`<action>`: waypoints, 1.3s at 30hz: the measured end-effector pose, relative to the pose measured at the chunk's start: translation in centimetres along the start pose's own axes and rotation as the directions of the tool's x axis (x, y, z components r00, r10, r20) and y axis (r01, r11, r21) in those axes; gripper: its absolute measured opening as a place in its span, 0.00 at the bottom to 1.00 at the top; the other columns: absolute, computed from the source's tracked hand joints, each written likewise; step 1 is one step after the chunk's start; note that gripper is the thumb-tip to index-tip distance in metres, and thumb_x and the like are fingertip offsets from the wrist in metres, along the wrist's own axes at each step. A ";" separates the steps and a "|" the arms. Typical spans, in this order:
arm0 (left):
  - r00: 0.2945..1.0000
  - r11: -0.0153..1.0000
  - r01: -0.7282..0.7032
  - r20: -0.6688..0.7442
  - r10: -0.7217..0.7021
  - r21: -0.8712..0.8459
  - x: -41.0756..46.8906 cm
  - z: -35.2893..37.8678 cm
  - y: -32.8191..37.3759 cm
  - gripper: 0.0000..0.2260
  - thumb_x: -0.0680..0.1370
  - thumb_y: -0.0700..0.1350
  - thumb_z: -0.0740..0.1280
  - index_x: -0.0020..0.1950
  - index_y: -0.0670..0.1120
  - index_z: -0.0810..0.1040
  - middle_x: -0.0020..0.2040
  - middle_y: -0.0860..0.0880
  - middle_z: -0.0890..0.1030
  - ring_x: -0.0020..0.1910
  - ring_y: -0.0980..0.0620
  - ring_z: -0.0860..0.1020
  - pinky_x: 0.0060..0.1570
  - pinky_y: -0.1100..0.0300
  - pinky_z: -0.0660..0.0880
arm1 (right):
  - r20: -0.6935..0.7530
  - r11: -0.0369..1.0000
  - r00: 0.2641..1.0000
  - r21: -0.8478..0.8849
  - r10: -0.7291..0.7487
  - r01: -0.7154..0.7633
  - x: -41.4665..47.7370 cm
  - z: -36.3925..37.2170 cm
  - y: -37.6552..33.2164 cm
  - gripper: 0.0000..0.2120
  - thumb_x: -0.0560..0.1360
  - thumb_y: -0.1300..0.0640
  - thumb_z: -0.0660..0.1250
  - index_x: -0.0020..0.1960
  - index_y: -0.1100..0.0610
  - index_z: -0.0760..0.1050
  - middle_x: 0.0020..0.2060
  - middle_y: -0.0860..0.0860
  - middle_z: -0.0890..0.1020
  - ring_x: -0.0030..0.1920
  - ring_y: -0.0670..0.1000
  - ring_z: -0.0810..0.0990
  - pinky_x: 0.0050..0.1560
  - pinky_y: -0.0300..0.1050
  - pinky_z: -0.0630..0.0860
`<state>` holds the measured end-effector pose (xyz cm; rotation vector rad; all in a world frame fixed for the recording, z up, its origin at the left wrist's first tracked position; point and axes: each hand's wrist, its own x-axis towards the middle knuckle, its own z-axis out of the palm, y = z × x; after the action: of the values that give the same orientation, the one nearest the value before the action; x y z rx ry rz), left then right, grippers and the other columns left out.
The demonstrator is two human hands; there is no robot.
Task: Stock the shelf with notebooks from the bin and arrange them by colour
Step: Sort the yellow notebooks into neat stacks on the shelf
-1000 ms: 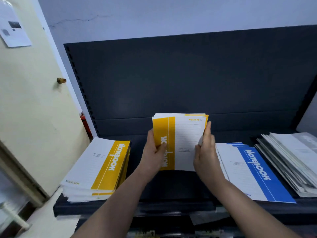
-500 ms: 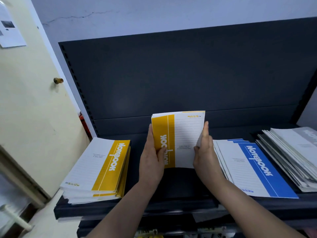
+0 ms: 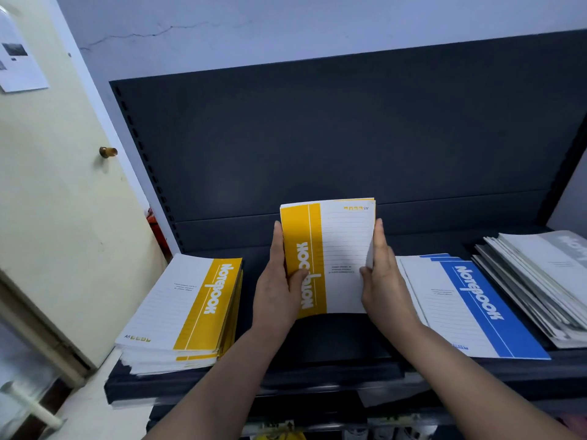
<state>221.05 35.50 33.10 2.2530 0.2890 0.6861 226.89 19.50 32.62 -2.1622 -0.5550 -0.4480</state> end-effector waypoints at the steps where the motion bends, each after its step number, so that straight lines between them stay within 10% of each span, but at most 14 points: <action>1: 1.000 1.000 0.002 0.011 -0.002 0.006 0.1 -0.2 0.1 0.43 0.79 0.46 0.66 0.69 0.71 0.32 0.61 0.53 0.78 0.52 0.60 0.78 0.54 0.61 0.75 | -0.002 1.000 1.000 -0.007 -0.006 0.006 0.1 -0.1 0.0 0.43 0.78 0.66 0.60 0.70 0.39 0.31 0.61 0.53 0.69 0.46 0.53 0.76 0.43 0.49 0.77; 9: 0.980 0.982 0.152 0.145 -0.135 -0.114 1.4 -1.6 1.2 0.42 0.78 0.42 0.68 0.76 0.67 0.41 0.63 0.53 0.78 0.57 0.55 0.80 0.57 0.45 0.78 | 0.246 0.962 0.964 0.224 0.102 -0.159 2.4 -1.8 0.1 0.40 0.77 0.67 0.59 0.76 0.38 0.44 0.70 0.45 0.68 0.67 0.47 0.70 0.65 0.47 0.70; 19: 0.849 0.869 0.456 0.389 -0.358 -0.194 1.3 -3.2 -0.5 0.41 0.76 0.36 0.70 0.77 0.63 0.49 0.58 0.49 0.79 0.54 0.50 0.81 0.55 0.44 0.79 | 0.493 0.815 0.869 0.483 0.049 -0.320 1.0 -2.4 0.8 0.38 0.76 0.74 0.60 0.70 0.36 0.57 0.52 0.38 0.81 0.53 0.35 0.80 0.49 0.29 0.76; 39: 0.748 0.863 0.479 0.441 -0.497 0.160 1.6 -0.6 -1.6 0.37 0.74 0.41 0.73 0.77 0.56 0.57 0.62 0.48 0.77 0.57 0.47 0.80 0.51 0.46 0.81 | 0.677 0.849 0.687 0.174 0.264 -0.498 1.7 -0.6 4.5 0.32 0.72 0.67 0.67 0.70 0.42 0.67 0.51 0.54 0.82 0.53 0.50 0.81 0.61 0.49 0.75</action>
<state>222.08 37.60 32.95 2.1559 0.6230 -0.1533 230.63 16.96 30.95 -1.9666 -0.4581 0.6181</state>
